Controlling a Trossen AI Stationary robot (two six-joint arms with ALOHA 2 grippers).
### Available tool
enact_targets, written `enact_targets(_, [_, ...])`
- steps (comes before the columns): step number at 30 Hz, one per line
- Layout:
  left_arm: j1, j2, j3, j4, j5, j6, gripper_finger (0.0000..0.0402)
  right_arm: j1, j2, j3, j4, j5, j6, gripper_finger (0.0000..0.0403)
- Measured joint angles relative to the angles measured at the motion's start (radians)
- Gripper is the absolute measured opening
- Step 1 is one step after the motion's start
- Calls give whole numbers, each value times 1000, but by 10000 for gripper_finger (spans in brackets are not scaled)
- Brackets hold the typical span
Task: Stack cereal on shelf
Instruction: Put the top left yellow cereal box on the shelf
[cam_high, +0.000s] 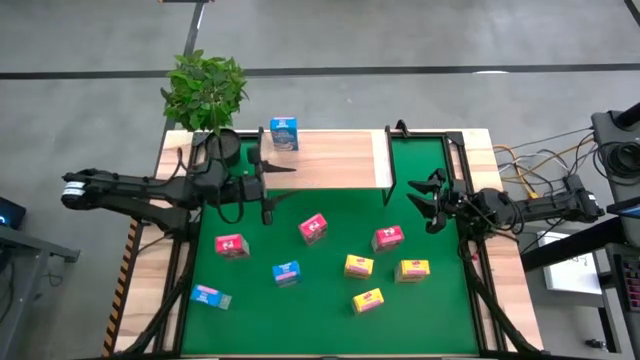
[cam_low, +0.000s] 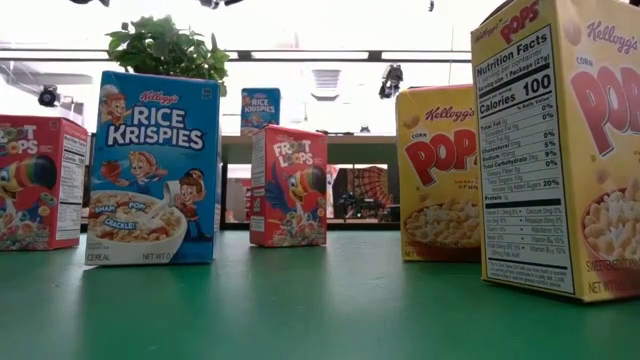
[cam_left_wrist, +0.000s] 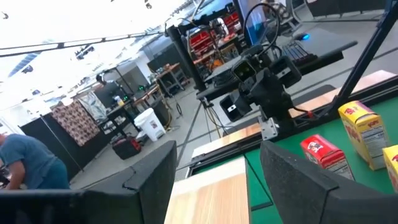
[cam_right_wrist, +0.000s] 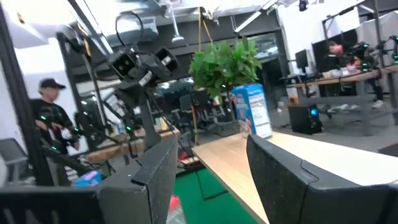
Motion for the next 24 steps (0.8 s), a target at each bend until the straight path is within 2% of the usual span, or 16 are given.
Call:
enact_targets(8, [0, -18, -9, 4, 0, 8, 215, 0, 91, 0, 200, -109, -41, 183])
enact_targets(24, [0, -18, -9, 2, -1, 30, 215, 0, 472, 244, 173, -112, -47, 183])
